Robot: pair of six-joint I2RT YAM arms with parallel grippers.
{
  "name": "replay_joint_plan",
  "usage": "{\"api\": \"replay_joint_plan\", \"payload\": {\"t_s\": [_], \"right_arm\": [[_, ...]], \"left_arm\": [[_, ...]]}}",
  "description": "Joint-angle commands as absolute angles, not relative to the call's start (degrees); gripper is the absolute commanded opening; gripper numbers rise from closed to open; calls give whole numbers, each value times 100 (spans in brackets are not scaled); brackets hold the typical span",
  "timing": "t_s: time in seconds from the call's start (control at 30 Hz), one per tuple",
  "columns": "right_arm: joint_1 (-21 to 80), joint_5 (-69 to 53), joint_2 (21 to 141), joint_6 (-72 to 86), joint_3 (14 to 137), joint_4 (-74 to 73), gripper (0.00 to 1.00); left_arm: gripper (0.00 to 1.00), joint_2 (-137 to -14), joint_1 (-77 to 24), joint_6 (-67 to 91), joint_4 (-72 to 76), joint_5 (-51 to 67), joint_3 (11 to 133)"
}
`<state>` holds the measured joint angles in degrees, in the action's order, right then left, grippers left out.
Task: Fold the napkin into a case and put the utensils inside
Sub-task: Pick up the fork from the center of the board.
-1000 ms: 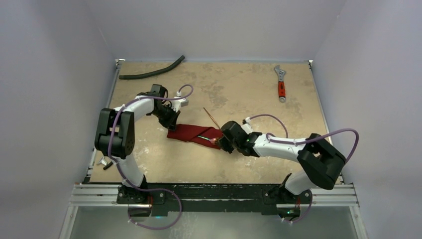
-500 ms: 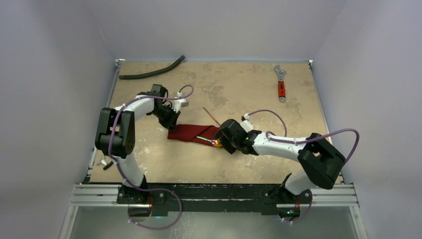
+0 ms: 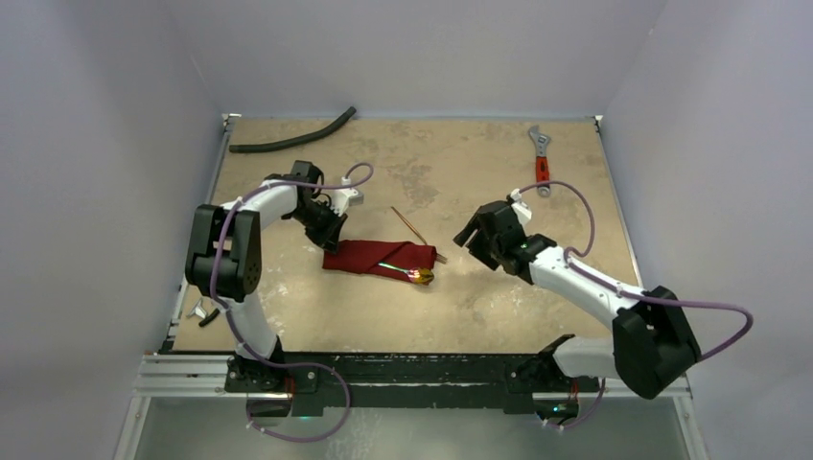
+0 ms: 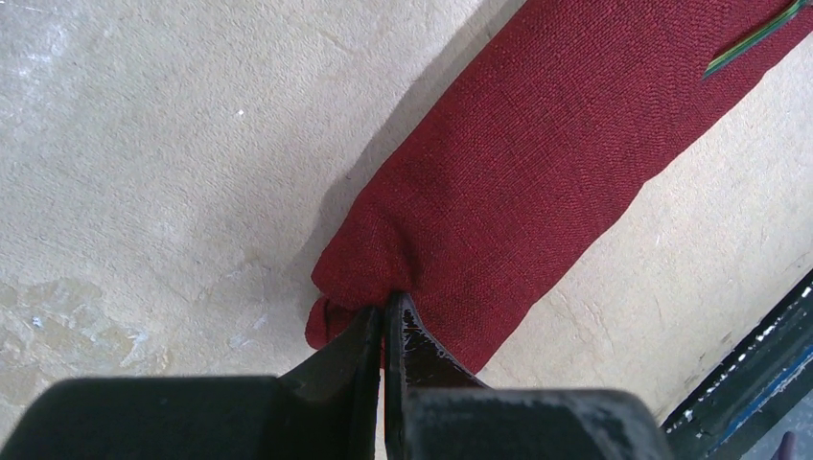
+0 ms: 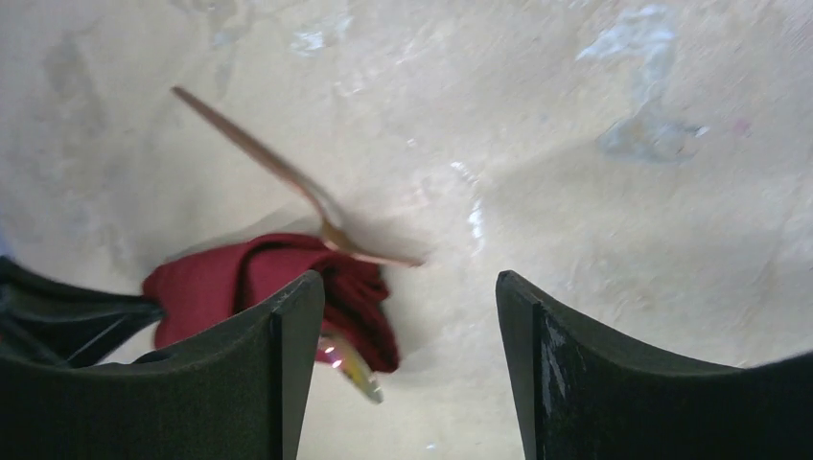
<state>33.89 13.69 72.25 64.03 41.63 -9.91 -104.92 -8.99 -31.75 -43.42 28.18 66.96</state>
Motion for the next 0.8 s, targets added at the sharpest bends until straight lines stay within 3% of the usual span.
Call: {"api": "replay_joint_plan", "payload": {"t_s": [0.0,0.23,0.4,0.47,0.63,0.77], "right_arm": [[3106,921,7716,5226,4220,-847,67],[3032,295,8729,4153,4742,-169,66],[2782,-125,8902,4630,4796,-192,69],[2701,-309,8903,4859,4793,-296,69],[2704,-15,8696,4433,4883,-70,68],[2707,-17,9112,3658,5627,-331,60]], "left_arm": [[0,-10604,-853,-3334,-4576,2934,6935],[2,-10648,-848,-3485,-5219,3023,7448],[31,-10754,-816,-3750,-5891,2894,8031],[37,-10783,-768,-3815,-6090,2858,8274],[41,-10863,-753,-3870,-6477,2891,8719],[42,-10969,-748,-3755,-6521,2883,8924]]}}
